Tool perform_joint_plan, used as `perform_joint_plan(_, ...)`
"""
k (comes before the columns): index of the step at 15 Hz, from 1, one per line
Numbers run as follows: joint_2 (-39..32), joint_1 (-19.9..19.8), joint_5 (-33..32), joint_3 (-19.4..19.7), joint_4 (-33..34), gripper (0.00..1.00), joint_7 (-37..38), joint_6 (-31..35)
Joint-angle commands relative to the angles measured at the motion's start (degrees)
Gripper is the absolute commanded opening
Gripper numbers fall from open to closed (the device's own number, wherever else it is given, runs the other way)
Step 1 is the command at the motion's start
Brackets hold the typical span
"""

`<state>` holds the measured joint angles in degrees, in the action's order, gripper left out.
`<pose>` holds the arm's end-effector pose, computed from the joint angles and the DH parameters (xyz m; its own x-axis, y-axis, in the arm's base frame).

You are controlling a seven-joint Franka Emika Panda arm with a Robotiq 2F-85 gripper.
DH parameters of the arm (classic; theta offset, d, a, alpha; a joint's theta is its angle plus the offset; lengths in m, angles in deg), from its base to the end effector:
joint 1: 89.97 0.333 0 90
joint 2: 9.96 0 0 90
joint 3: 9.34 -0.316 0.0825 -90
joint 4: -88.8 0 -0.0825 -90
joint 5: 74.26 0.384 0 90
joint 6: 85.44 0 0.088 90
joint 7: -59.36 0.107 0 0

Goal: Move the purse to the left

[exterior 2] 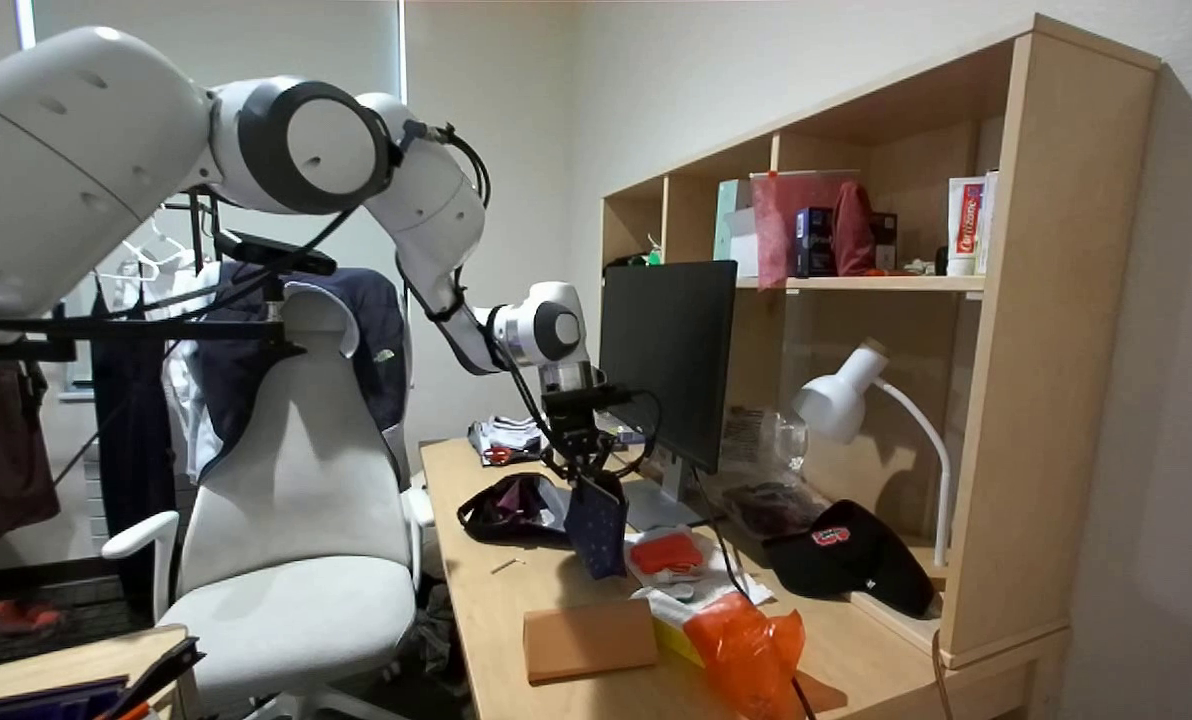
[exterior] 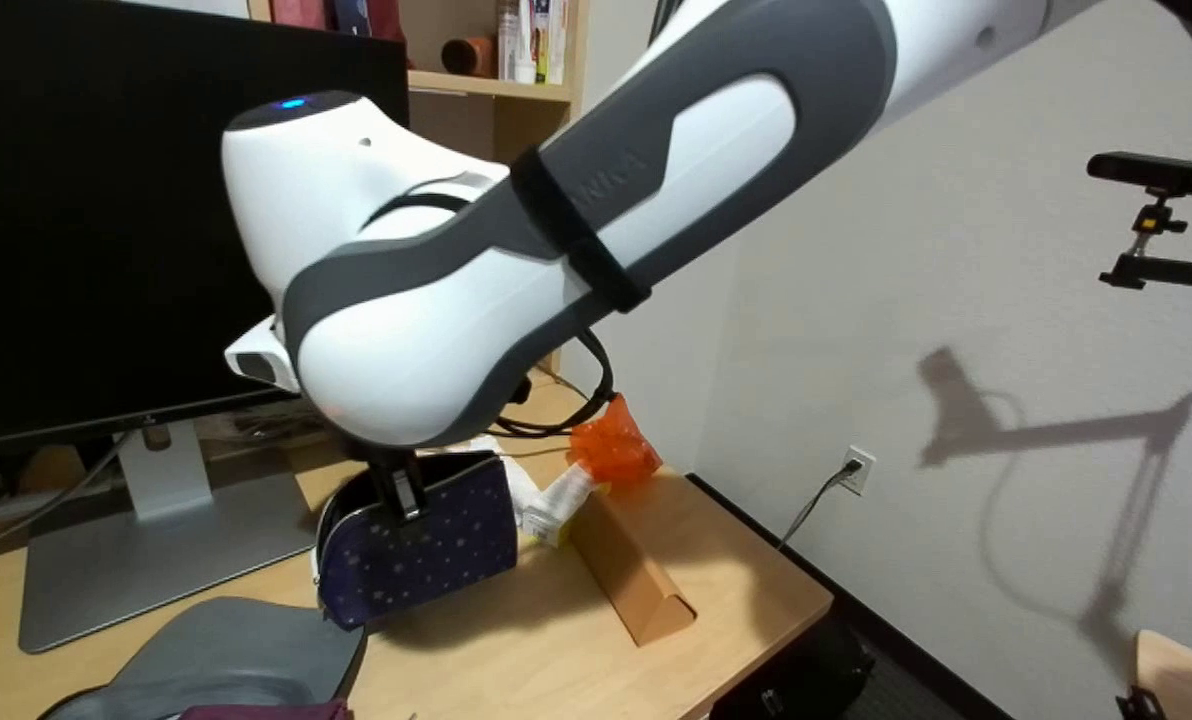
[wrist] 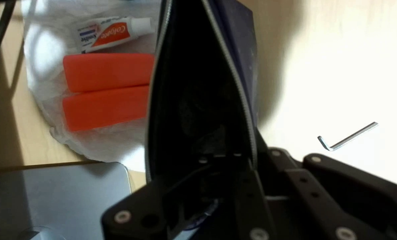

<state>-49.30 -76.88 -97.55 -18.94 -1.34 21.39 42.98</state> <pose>0.6572 0.2442 0.2420 0.2977 0.9432 -0.1474 0.9494 -0.2764 0.1489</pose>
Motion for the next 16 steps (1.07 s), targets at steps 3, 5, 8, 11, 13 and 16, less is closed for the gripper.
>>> perform_joint_plan(3,-0.55,2.1,-2.22,1.74,-0.18,0.08,2.57,-0.58)
perform_joint_plan(5,-0.59,2.64,-2.58,2.14,-0.34,0.09,2.46,-0.84)
perform_joint_plan(8,-0.78,3.06,-2.7,2.26,-0.59,0.08,2.26,-0.77)
perform_joint_plan(11,-0.37,3.14,-2.91,2.51,-1.79,0.09,2.62,-0.4)
perform_joint_plan(13,0.33,2.9,-2.89,2.83,-3.24,0.08,3.52,0.2)
perform_joint_plan(16,1.63,2.44,-3.05,3.63,-5.43,0.08,6.14,1.05)
